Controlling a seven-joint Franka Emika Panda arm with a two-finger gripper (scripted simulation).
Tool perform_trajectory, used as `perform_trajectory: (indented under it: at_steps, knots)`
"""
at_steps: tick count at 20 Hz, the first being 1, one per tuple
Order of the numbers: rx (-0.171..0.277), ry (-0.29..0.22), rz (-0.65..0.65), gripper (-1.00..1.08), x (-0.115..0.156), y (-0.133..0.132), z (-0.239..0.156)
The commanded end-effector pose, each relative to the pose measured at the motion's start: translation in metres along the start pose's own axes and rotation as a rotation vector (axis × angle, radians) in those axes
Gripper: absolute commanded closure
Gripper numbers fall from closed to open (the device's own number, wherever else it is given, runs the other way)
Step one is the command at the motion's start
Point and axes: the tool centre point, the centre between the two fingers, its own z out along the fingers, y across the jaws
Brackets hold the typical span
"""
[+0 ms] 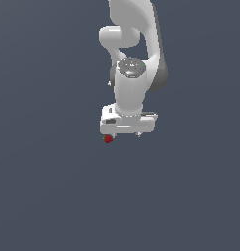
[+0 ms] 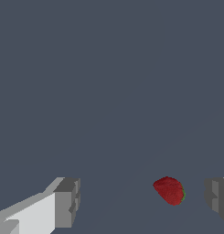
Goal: Pick up the object and move it to a goal position.
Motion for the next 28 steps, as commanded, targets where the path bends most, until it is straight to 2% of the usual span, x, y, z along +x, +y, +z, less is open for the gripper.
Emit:
perform_trajectory:
  at_steps: [1,10,19,28]
  knots:
    - [0.0,0.0,0.0,-0.92,0.0,0.0,0.0]
    - [-0.005,0.046,0.038,-0.92,0.014,0.012,-0.023]
    - [-0.006,0.041,0.004,-0.92,0.01,0.016,-0.017]
    - [-0.01,0.03,-0.114,-0.92,-0.003,0.031,0.004]
